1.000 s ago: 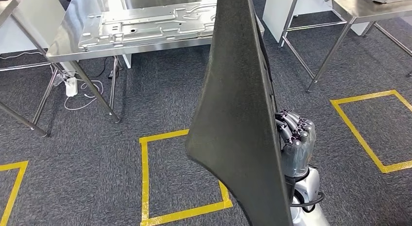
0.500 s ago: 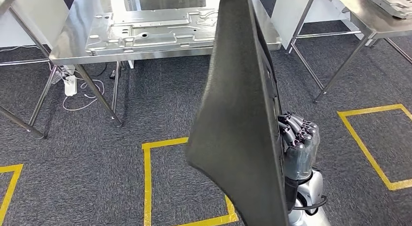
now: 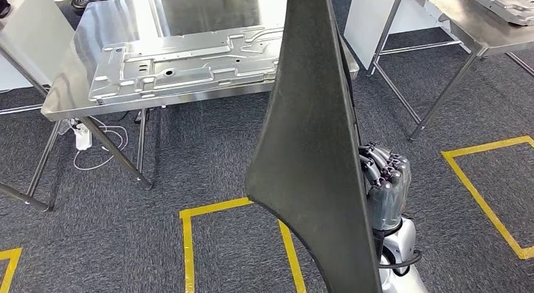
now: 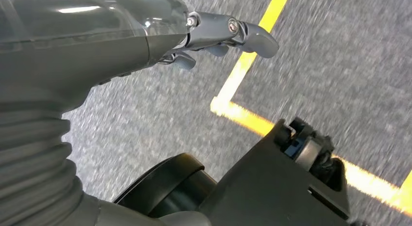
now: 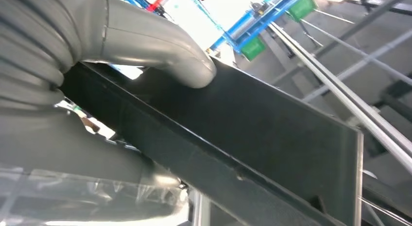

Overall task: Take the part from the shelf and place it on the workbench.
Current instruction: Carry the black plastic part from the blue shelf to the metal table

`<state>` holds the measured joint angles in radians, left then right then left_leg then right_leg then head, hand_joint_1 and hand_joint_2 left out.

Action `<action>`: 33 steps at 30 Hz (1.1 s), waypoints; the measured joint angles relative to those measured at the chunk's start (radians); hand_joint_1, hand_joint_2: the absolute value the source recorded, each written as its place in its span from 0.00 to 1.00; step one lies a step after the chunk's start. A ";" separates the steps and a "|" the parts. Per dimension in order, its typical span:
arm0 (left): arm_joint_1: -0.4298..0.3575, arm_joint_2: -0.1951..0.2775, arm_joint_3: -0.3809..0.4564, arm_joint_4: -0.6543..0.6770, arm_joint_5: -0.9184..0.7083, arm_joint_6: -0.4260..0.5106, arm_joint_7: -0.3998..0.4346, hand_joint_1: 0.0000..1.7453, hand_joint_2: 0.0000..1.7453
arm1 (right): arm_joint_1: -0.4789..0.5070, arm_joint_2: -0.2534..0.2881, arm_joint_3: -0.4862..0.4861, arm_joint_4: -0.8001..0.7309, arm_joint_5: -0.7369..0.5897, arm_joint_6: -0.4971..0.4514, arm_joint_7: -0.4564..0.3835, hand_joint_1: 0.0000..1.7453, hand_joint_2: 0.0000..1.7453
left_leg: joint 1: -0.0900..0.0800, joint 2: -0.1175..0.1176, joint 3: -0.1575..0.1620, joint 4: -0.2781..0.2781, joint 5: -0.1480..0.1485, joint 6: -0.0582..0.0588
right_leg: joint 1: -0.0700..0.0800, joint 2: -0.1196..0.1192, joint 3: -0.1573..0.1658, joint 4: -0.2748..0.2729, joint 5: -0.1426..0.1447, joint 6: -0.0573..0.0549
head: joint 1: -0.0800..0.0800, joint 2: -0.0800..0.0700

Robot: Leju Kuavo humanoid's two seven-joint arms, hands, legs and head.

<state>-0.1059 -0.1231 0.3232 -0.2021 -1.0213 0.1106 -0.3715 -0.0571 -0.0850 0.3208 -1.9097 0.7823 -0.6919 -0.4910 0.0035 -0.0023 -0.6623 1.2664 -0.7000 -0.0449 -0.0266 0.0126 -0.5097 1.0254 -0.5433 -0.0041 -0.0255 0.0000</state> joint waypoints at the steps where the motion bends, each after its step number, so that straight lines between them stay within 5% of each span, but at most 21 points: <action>1: 0.000 0.000 0.000 0.000 0.001 0.000 0.000 0.00 1.00 | 0.000 0.001 0.000 0.000 0.001 0.000 0.000 0.97 1.00 | 0.002 0.000 -0.004 -0.048 0.034 -0.002 | -0.003 0.002 0.021 0.000 -0.016 0.004 | -0.004 0.000; 3: 0.001 0.000 0.000 0.002 0.002 0.000 -0.001 0.00 1.00 | 0.001 0.003 0.000 0.001 0.002 0.000 0.000 0.97 1.00 | 0.007 0.004 -0.010 -0.146 0.177 -0.001 | -0.006 0.004 0.050 0.000 -0.046 0.016 | -0.015 0.000; 5: 0.002 0.000 0.001 0.004 0.003 0.000 -0.001 0.00 1.00 | 0.002 0.004 0.000 0.002 0.004 0.000 0.000 0.97 1.00 | 0.005 0.006 -0.016 -0.185 0.262 0.015 | -0.002 0.005 0.063 -0.005 -0.063 0.031 | -0.018 0.000; 8: -0.001 0.000 0.001 0.002 0.003 0.001 0.000 0.00 1.00 | 0.000 0.005 0.001 0.001 0.006 0.000 0.000 0.97 1.00 | 0.001 0.004 0.000 -0.196 0.246 0.042 | -0.001 0.003 0.061 0.011 -0.053 0.053 | -0.012 0.000; 11: 0.003 0.000 0.001 0.001 0.001 0.001 0.002 0.00 1.00 | -0.002 0.005 0.001 0.000 0.006 0.000 0.000 0.97 1.00 | 0.004 0.003 0.037 -0.214 0.227 0.057 | 0.003 -0.003 -0.048 0.168 -0.056 0.056 | 0.002 0.000; 13: 0.007 0.000 0.001 0.001 0.001 0.001 0.003 0.00 1.00 | -0.001 0.005 0.001 0.000 0.006 0.000 0.000 0.97 1.00 | 0.003 0.001 0.063 -0.222 0.208 0.061 | 0.008 -0.003 -0.138 0.264 -0.106 0.052 | 0.015 0.000; 15: 0.011 0.000 0.001 0.001 0.001 0.001 0.003 0.00 1.00 | 0.000 0.005 0.001 0.000 0.006 0.000 0.000 0.97 1.00 | 0.001 -0.003 0.099 -0.225 0.183 0.063 | 0.012 -0.003 -0.183 0.259 -0.120 0.049 | 0.027 0.000; 16: 0.012 0.000 0.001 0.001 0.001 0.001 0.003 0.00 1.00 | 0.000 0.005 0.000 0.000 0.006 0.000 0.000 0.97 1.00 | -0.001 -0.004 0.119 -0.225 0.169 0.062 | 0.015 -0.003 -0.189 0.217 -0.090 0.046 | 0.033 0.000; 18: 0.016 0.000 0.001 0.002 0.001 0.001 0.003 0.00 1.00 | 0.000 0.005 0.000 0.000 0.006 0.000 0.001 0.97 1.00 | -0.005 -0.006 0.155 -0.226 0.141 0.059 | 0.025 -0.006 -0.189 0.103 0.035 0.035 | 0.042 0.000; 20: 0.018 -0.001 0.001 0.004 0.001 0.000 0.003 0.00 1.00 | 0.001 0.005 0.001 0.001 0.008 0.000 0.001 0.97 1.00 | -0.009 -0.007 0.177 -0.231 0.119 0.051 | 0.033 -0.009 -0.184 0.038 0.117 0.023 | 0.042 0.000; 24: 0.014 -0.001 0.000 0.003 0.001 0.000 0.001 0.00 1.00 | -0.003 0.006 0.000 0.000 0.013 0.000 0.004 0.97 1.00 | -0.012 -0.006 0.182 -0.200 0.117 0.033 | 0.023 -0.004 -0.147 0.020 0.107 0.000 | 0.033 0.000; 26: 0.011 0.000 0.000 0.003 0.003 0.001 -0.002 0.00 1.00 | -0.004 0.008 0.000 -0.001 0.020 0.000 0.005 0.97 1.00 | -0.009 -0.006 0.121 -0.090 0.103 0.026 | 0.019 -0.003 -0.124 0.017 0.090 -0.009 | 0.023 0.000; 28: 0.007 0.000 0.000 0.003 0.006 0.002 -0.007 0.00 1.00 | -0.004 0.009 0.000 -0.001 0.025 0.000 0.007 0.97 1.00 | -0.005 -0.006 0.039 0.022 0.051 0.020 | 0.017 -0.003 -0.100 0.017 0.070 -0.012 | 0.014 0.000; 30: 0.002 0.002 0.001 0.002 0.007 0.002 -0.011 0.00 1.00 | -0.003 0.011 0.000 -0.001 0.028 0.000 0.008 0.97 1.00 | -0.002 -0.006 0.002 0.035 0.025 0.016 | 0.014 -0.001 -0.069 0.017 0.046 -0.008 | 0.008 0.000; 31: 0.001 0.002 0.001 0.002 0.007 0.002 -0.010 0.00 1.00 | -0.002 0.011 0.000 -0.001 0.029 0.000 0.009 0.97 1.00 | 0.000 -0.006 0.004 -0.003 0.047 0.015 | 0.012 0.001 -0.051 0.017 0.033 -0.005 | 0.004 0.000; 33: 0.004 0.003 0.001 0.003 0.007 0.002 -0.009 0.00 1.00 | -0.002 0.012 0.000 -0.001 0.030 0.000 0.011 0.97 1.00 | 0.004 -0.004 0.019 -0.119 0.150 0.013 | 0.008 0.004 -0.020 0.018 0.008 0.005 | -0.005 0.000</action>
<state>-0.1022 -0.1204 0.3239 -0.1990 -1.0142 0.1122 -0.3809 -0.0590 -0.0733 0.3211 -1.9105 0.8123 -0.6920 -0.4797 0.0079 -0.0060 -0.6433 1.1473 -0.5503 -0.0321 -0.0186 0.0161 -0.5299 1.0433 -0.5354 0.0011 -0.0308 0.0000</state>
